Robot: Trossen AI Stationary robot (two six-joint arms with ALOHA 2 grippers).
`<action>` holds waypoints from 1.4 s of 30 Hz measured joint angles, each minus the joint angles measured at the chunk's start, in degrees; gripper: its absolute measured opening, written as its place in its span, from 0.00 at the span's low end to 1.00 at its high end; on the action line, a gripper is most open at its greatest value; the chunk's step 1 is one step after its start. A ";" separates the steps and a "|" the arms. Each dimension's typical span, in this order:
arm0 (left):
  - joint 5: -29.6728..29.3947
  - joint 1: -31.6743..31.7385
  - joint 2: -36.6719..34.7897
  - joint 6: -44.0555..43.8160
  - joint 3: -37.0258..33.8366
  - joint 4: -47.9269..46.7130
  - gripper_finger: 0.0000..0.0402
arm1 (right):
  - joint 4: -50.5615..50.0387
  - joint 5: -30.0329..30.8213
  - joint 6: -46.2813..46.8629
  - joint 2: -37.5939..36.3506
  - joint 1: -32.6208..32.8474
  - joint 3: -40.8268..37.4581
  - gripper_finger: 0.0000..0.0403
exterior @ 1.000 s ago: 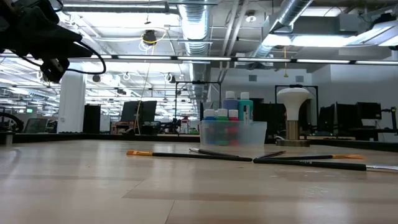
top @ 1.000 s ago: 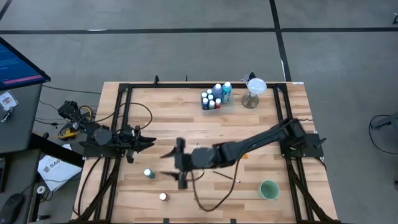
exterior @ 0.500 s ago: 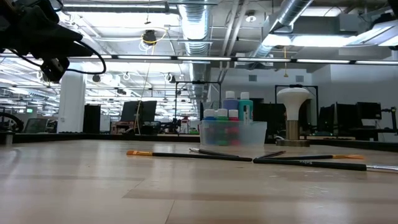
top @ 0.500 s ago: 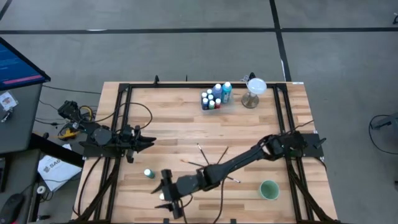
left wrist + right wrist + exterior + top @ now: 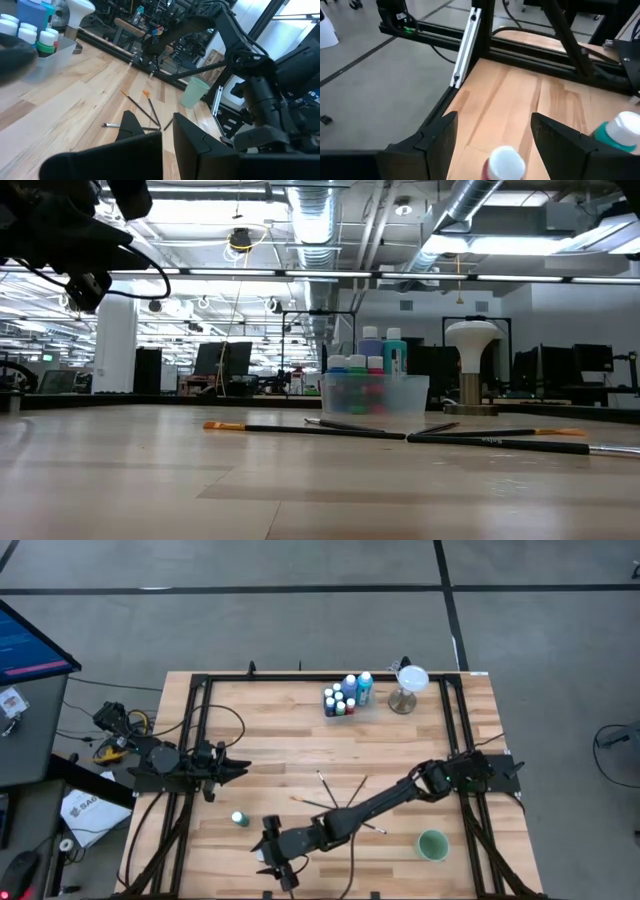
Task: Pick & Place Paint Supplies
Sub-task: Put the red paint bottle into the transparent bin
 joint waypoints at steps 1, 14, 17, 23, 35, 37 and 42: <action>0.02 0.01 0.02 -0.01 0.00 0.01 0.00 | -0.24 0.06 0.00 -0.03 -0.21 0.01 0.61; 0.04 0.00 0.02 -0.02 0.00 0.22 0.00 | -4.78 -0.30 2.97 -0.03 -1.65 -0.02 0.61; 0.05 0.01 0.01 -0.02 0.00 0.24 0.00 | -5.06 -0.39 3.49 0.15 -1.54 -0.02 0.61; 0.22 0.01 0.02 -0.02 0.00 0.46 0.00 | -4.78 -0.51 4.49 0.92 -1.60 -0.07 0.61; 0.15 0.00 0.00 -0.02 0.00 1.07 0.00 | -4.98 -1.91 4.05 0.87 -1.75 -0.04 0.61; 0.07 0.00 0.02 0.00 0.00 1.09 0.00 | -4.95 -1.81 4.04 0.87 -1.71 -0.04 0.61; -0.04 0.02 0.02 -0.01 0.00 1.14 0.00 | -4.46 -1.75 4.04 0.93 -1.71 -0.04 0.61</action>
